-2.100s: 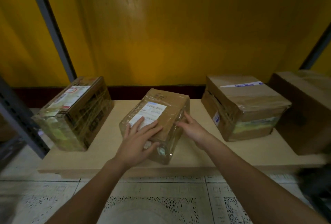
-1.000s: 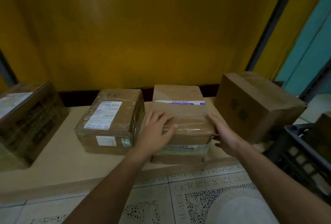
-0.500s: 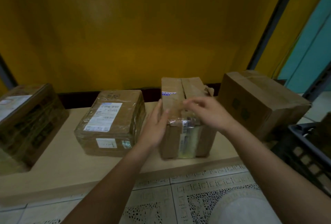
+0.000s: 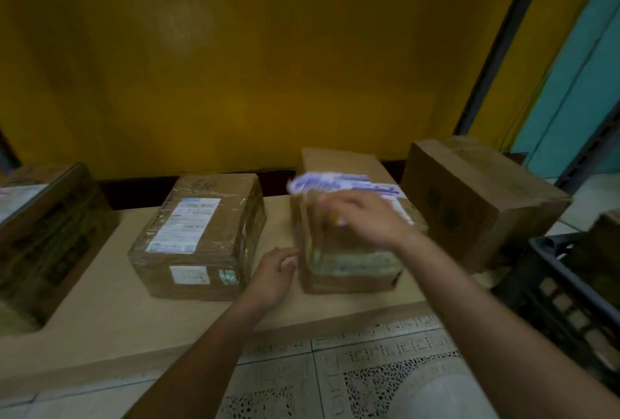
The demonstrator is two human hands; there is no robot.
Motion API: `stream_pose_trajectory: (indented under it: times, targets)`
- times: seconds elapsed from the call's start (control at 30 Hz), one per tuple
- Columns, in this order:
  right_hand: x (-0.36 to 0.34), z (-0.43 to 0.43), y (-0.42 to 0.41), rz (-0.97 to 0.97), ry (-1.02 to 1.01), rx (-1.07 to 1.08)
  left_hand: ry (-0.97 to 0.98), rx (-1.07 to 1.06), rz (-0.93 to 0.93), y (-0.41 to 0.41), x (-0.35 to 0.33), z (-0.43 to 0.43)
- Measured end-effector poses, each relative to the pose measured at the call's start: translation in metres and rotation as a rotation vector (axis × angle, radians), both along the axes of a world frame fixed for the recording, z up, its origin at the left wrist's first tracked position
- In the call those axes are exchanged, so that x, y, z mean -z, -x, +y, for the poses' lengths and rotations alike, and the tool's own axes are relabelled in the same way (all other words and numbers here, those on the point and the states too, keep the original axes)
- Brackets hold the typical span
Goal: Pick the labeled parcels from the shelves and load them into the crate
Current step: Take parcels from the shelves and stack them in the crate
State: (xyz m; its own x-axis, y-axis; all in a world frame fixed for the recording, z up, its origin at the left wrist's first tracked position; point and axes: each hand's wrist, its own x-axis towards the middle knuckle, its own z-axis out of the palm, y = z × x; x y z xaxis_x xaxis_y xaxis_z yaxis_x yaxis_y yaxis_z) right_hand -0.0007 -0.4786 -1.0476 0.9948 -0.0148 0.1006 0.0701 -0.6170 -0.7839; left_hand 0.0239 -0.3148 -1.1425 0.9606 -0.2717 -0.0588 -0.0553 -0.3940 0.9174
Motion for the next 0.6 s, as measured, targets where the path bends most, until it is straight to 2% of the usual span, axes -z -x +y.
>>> stream_pose_trajectory:
  times: [0.07,0.1,0.13,0.2,0.23,0.27,0.33,0.37,0.4,0.5,0.53,0.6]
  targets:
    - [0.016,0.021,-0.001,0.094,0.350,-0.110,-0.010,-0.179,-0.007,-0.005,-0.003,-0.003]
    - [0.021,0.024,0.000,0.092,0.460,-0.124,0.035,-0.241,-0.021,-0.006,-0.009,-0.005]
    - [0.023,0.024,0.000,0.060,0.474,-0.126,0.073,-0.258,-0.059,-0.008,-0.014,-0.006]
    - [0.019,0.011,-0.002,-0.022,0.224,-0.052,0.070,-0.172,-0.183,-0.009,-0.023,-0.010]
    - [0.018,0.001,-0.004,-0.070,0.093,0.053,0.038,-0.105,-0.244,-0.009,-0.025,-0.014]
    - [0.017,-0.012,-0.006,-0.139,0.046,0.194,0.000,-0.049,-0.264,-0.007,-0.026,-0.018]
    - [0.023,-0.039,-0.003,-0.167,0.161,0.465,-0.040,0.037,-0.234,-0.005,-0.026,-0.025]
    - [0.027,-0.051,0.001,-0.078,0.172,0.543,-0.029,0.068,-0.194,-0.006,-0.025,-0.028]
    - [0.032,-0.062,0.005,0.041,0.074,0.572,0.011,0.078,-0.150,-0.005,-0.025,-0.031]
    - [0.046,-0.071,0.016,0.286,-0.555,0.476,0.127,-0.021,-0.121,0.001,-0.027,-0.036]
    - [0.049,-0.073,0.018,0.296,-0.652,0.442,0.109,-0.057,-0.169,0.003,-0.026,-0.037]
    - [0.055,-0.076,0.018,0.244,-0.679,0.405,0.098,-0.088,-0.240,0.006,-0.023,-0.037]
